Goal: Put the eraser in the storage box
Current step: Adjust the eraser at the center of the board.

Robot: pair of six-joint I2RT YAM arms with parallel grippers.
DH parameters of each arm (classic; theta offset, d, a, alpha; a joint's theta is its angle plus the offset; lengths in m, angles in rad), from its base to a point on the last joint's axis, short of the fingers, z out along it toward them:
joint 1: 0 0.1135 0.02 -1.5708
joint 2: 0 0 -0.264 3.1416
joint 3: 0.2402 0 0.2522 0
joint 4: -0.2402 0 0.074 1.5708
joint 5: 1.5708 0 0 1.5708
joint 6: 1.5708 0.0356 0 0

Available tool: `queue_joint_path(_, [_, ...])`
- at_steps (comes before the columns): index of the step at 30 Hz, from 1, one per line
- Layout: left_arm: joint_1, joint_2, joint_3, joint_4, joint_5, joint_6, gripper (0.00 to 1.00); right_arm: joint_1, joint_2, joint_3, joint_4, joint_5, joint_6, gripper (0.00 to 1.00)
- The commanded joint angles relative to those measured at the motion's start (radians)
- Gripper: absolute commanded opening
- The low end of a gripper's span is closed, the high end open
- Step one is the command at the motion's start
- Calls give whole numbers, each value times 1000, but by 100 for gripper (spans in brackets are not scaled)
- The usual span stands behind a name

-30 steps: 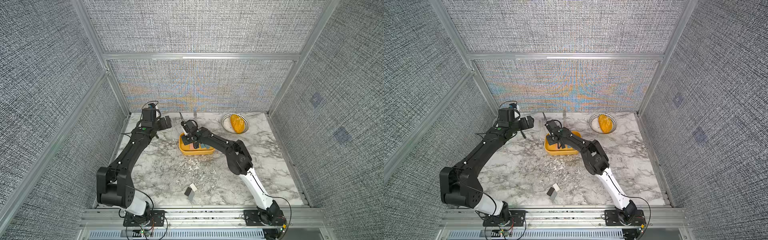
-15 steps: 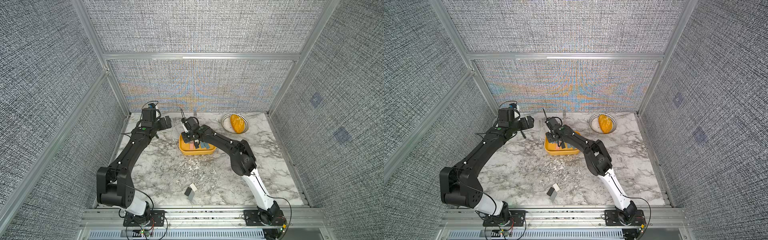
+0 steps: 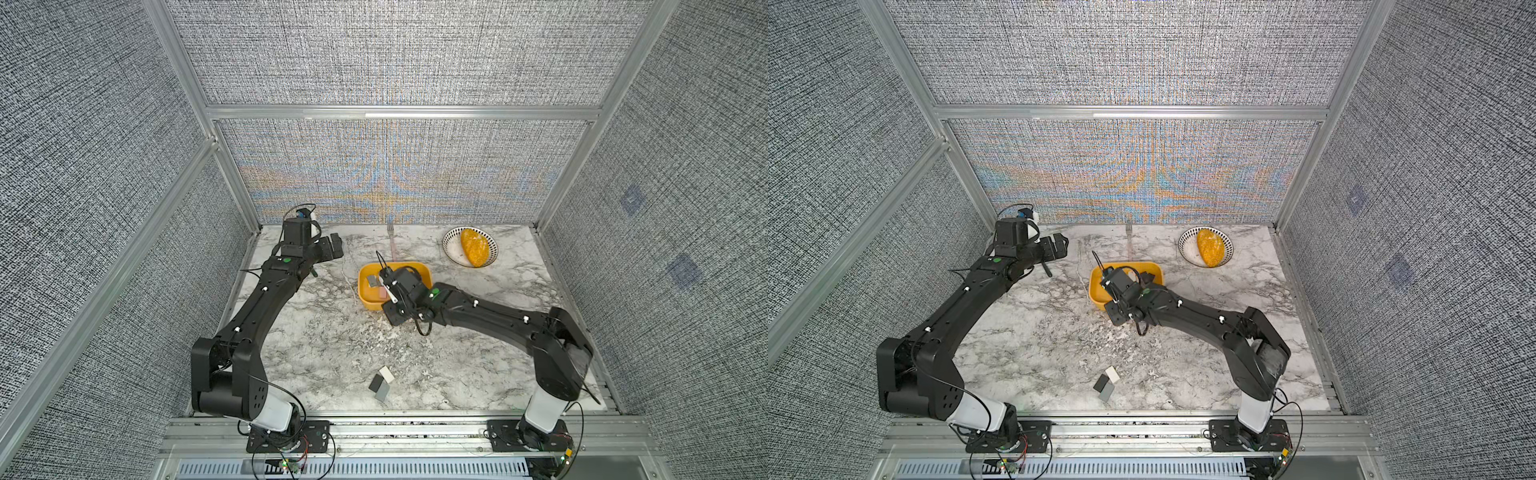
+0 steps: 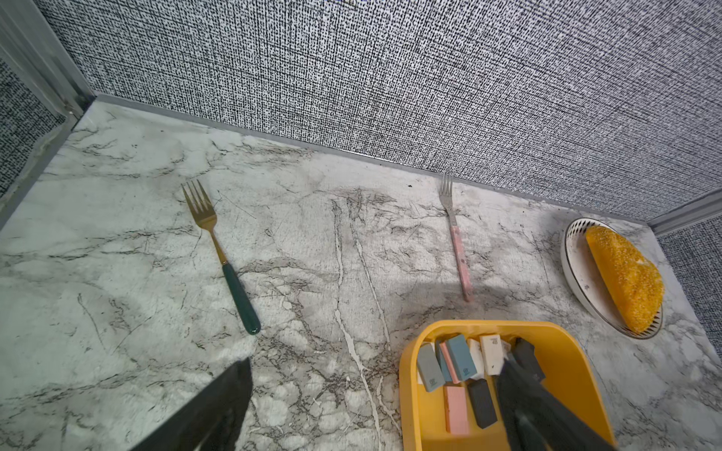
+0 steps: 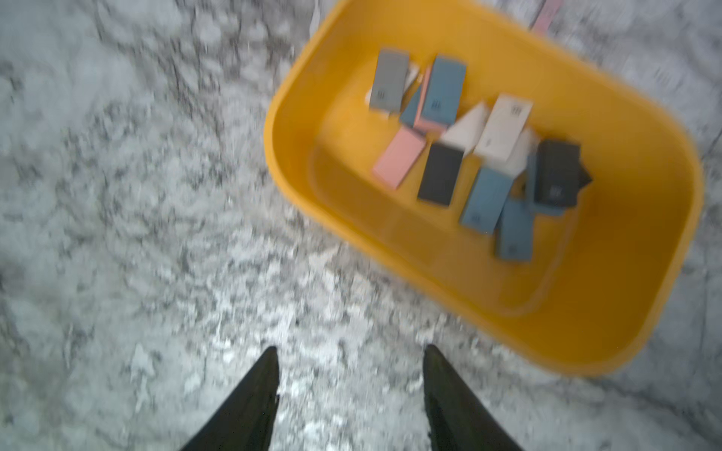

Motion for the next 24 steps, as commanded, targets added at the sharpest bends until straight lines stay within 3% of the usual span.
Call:
queue_joint_path(1, [1,-16,-11,35,18,-13,100,52,-44,-110,-46,6,93,60])
queue_joint_path(5, [1,-41,-30,34,32,-16,100,144,-83,-226,-52,-33,155,61])
queue_joint_path(13, [1,-72,-60,37,33,-23,100,275,-60,-246,-61,-82,233,61])
queue_joint_path(24, [2,-86,-83,50,23,-31,100,298,24,-192,-92,-77,259,62])
